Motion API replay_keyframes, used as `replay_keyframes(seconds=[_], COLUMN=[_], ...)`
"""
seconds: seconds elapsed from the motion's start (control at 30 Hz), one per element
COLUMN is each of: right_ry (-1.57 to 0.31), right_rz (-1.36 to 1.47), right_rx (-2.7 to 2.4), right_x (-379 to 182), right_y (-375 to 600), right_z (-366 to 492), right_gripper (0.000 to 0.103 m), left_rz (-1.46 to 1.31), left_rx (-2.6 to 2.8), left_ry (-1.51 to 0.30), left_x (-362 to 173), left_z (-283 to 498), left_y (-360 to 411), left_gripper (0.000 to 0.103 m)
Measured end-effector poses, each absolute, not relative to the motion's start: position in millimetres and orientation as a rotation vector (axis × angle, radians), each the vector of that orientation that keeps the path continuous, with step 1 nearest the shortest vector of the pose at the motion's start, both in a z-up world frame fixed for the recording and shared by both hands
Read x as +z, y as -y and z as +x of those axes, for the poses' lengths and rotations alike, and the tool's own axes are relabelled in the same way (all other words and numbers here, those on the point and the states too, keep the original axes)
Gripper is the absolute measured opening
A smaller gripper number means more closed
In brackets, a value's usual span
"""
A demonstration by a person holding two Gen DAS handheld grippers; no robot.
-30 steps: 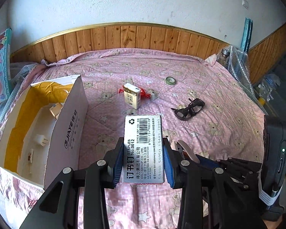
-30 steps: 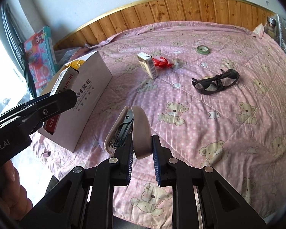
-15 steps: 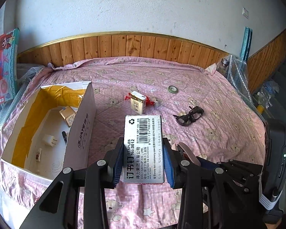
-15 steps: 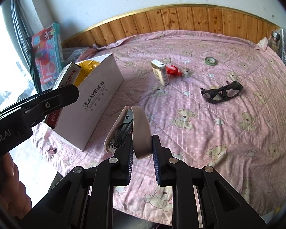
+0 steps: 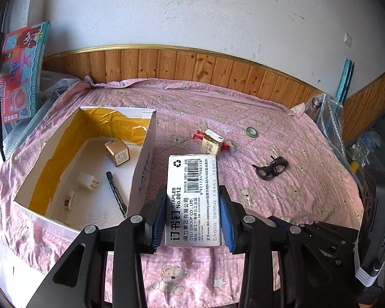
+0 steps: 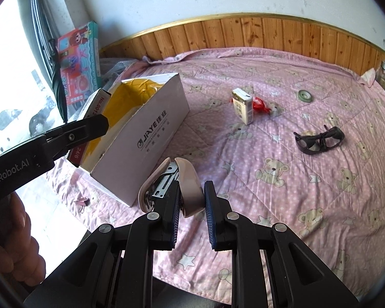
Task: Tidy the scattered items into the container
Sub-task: 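Carry the staples box and pink stapler over the cardboard box with both grippers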
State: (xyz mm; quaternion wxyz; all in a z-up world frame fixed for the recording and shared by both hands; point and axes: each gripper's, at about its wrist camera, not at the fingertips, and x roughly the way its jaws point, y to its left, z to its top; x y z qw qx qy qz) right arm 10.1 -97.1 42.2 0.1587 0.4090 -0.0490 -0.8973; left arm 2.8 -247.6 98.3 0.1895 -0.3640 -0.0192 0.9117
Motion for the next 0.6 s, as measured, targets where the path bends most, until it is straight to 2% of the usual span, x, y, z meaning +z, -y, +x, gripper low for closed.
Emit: replay_keyframes(seconds=[0.6], right_ry=[0.071], right_rz=[1.088], right_rx=[-2.495], right_x=[72.5], right_y=[153.8], right_z=[-32.2], right_gripper=[0.019], left_rz=[-1.053], left_rx=[2.655], left_ry=[0.172], left_x=[100.9], left_z=[-32.1], left_y=[308.9], left_gripper=[0.038])
